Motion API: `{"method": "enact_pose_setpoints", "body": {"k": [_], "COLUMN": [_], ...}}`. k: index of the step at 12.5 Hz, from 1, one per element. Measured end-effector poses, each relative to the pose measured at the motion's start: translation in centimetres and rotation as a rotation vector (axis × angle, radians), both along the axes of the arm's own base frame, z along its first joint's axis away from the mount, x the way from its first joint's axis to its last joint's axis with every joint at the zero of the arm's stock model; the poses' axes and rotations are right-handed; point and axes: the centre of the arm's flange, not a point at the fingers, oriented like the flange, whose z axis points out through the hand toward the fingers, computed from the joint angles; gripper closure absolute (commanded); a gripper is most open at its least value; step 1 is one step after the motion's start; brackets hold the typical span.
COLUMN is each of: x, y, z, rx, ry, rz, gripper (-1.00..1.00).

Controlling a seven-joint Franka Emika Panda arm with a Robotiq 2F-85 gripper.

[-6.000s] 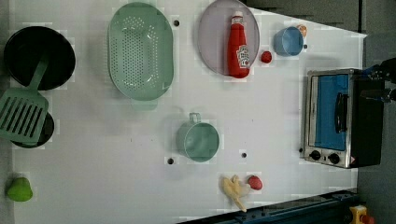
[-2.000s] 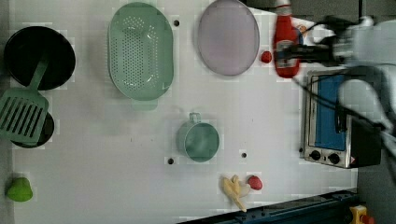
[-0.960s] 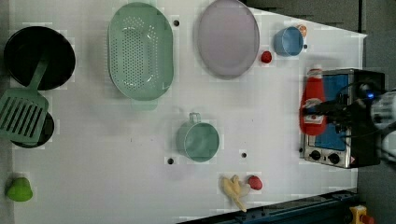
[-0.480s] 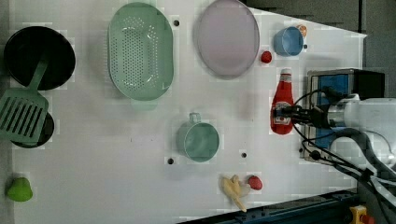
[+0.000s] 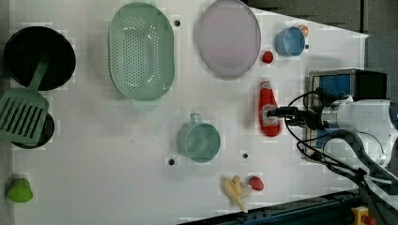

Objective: Pick ketchup from plate and place it on table.

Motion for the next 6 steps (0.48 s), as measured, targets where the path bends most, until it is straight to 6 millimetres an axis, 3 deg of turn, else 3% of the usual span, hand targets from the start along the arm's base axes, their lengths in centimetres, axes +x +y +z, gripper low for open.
{"method": "enact_pose_setpoints", "body": {"k": [3,6], "x": [0.2,0.4], "y": [0.7,0.9], "z": [2.5,8.8], "rx": [-0.005,-0.015], "ry": [-0.03,-0.059], "rz": [-0.002,-0.124], "gripper": [-1.0,-1.0]}}
